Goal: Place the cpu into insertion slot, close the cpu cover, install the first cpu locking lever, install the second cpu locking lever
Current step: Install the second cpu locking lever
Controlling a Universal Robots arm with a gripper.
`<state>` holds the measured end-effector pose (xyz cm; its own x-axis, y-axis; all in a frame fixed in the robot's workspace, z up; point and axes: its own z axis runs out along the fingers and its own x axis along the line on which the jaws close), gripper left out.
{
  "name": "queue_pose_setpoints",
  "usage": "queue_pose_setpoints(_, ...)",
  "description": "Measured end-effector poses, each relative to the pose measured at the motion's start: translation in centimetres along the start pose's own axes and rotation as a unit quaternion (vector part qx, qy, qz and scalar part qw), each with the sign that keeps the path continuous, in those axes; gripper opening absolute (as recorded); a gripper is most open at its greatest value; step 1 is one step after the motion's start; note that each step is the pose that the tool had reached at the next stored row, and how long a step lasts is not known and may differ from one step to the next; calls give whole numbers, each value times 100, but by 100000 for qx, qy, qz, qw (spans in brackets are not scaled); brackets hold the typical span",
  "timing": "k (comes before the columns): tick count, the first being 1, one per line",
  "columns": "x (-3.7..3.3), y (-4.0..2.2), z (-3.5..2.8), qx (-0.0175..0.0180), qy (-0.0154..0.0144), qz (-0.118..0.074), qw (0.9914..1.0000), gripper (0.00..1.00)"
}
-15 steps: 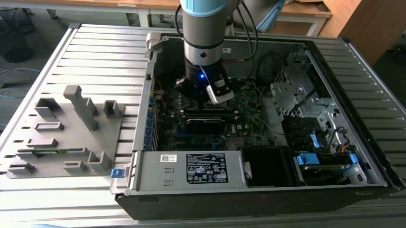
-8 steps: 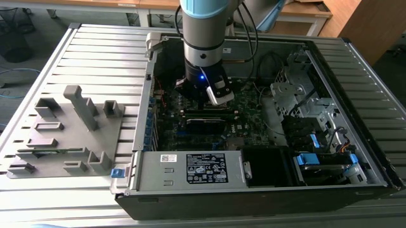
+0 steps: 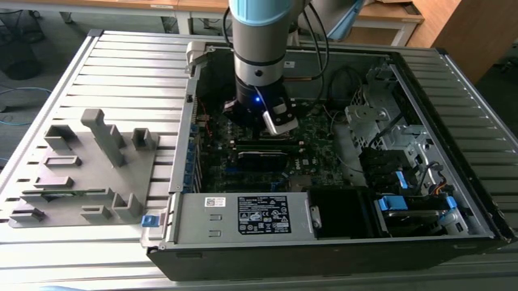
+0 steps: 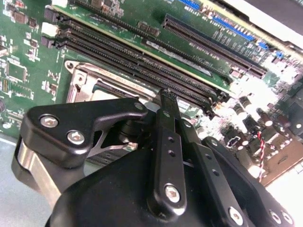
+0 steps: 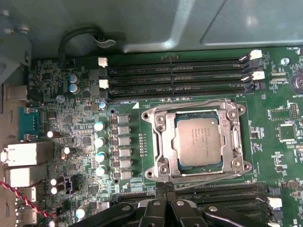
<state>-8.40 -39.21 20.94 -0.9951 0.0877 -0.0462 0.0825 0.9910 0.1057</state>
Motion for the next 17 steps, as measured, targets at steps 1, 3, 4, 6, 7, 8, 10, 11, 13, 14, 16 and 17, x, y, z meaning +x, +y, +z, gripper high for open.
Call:
queue_pose_setpoints(1,4,0,3,-309,21,14,100000,11)
queue_pose_setpoints(3,10,-2,7,-670,51,32,99998,11)
queue_pose_setpoints(4,14,-3,10,-787,61,42,99997,11)
queue_pose_setpoints(6,26,-5,22,-942,67,45,99996,11)
queue_pose_setpoints(7,32,-7,29,-969,70,47,99995,11)
queue_pose_setpoints(8,38,-10,34,-986,79,48,99995,11)
queue_pose_setpoints(10,47,-12,43,-1069,88,55,99994,11)
queue_pose_setpoints(11,49,-13,45,-1183,99,53,99993,11)
queue_pose_setpoints(13,54,-15,47,-1588,130,81,99987,11)
queue_pose_setpoints(14,54,-16,48,-1856,153,97,99983,11)
queue_pose_setpoints(16,55,-20,51,-2450,203,135,99970,11)
queue_pose_setpoints(17,55,-23,53,-2703,226,148,99963,11)
